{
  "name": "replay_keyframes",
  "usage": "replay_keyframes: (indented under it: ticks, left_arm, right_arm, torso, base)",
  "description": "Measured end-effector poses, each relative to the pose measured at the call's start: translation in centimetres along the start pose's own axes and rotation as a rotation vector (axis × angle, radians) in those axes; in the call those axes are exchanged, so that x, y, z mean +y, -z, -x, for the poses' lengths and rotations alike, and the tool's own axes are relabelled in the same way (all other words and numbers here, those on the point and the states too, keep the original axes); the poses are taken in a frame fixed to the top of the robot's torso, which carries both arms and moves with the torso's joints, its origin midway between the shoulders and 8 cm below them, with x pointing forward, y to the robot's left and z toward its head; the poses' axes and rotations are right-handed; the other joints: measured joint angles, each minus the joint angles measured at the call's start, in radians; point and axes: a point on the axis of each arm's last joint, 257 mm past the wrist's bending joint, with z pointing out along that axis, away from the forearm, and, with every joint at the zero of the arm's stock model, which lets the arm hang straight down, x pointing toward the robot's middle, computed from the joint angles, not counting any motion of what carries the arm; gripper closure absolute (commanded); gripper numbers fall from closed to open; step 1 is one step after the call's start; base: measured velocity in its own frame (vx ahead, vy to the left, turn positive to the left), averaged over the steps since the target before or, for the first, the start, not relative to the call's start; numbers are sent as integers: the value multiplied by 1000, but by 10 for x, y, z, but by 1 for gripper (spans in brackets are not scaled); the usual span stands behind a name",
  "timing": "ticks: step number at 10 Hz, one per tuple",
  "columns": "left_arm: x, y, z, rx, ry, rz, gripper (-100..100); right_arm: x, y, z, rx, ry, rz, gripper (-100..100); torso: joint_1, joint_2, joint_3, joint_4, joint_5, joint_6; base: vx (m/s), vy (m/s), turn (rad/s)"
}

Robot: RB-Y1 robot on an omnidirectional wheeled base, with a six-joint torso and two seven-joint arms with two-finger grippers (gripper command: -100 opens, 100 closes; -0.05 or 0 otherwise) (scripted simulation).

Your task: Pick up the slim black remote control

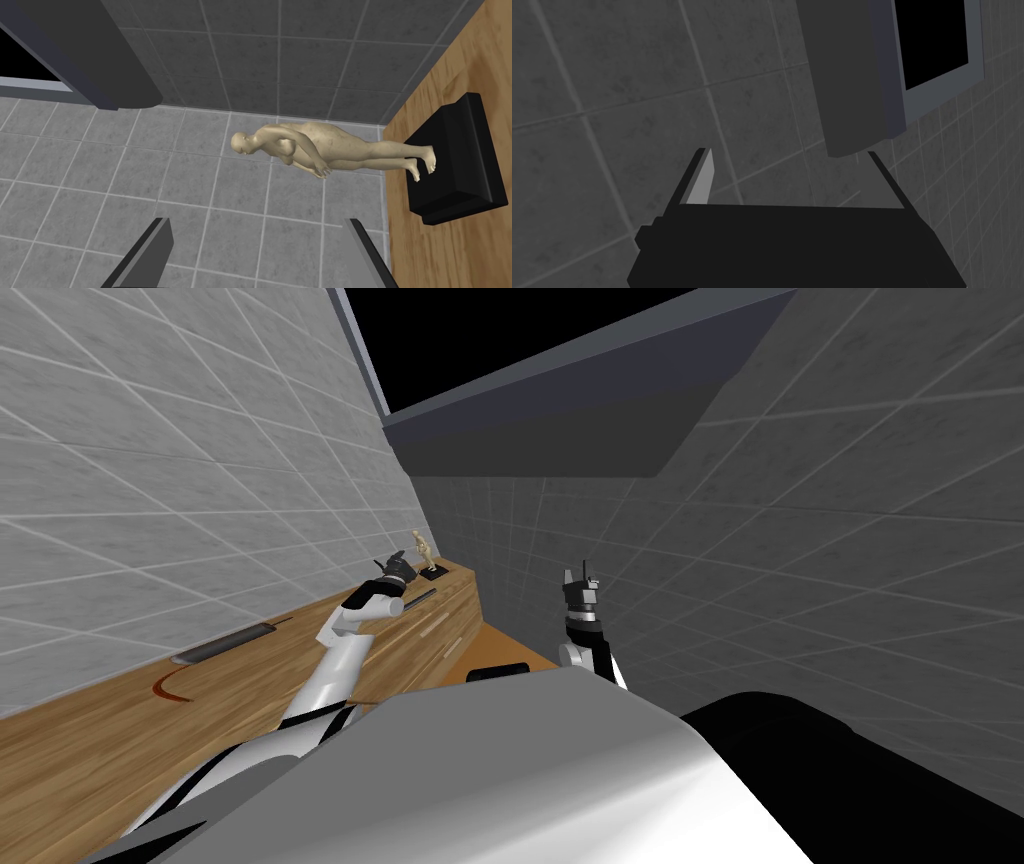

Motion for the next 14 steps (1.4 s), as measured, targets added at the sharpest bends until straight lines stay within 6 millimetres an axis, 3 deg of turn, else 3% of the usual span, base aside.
replay_keyframes:
  ticks: [6, 14]
  left_arm:
    - [3, -4, 4, -11, 6, 19, -100]
    - [15, -19, 67, -127, 88, 176, -100]
  right_arm:
    - [0, 0, 0, 0, 0, 0, 0]
    - [0, 0, 0, 0, 0, 0, 0]
  torso:
    - [0, 0, 0, 0, 0, 0]
    - [0, 0, 0, 0, 0, 0]
  base:
    - [-1, -2, -21]
    - [-8, -2, -50]
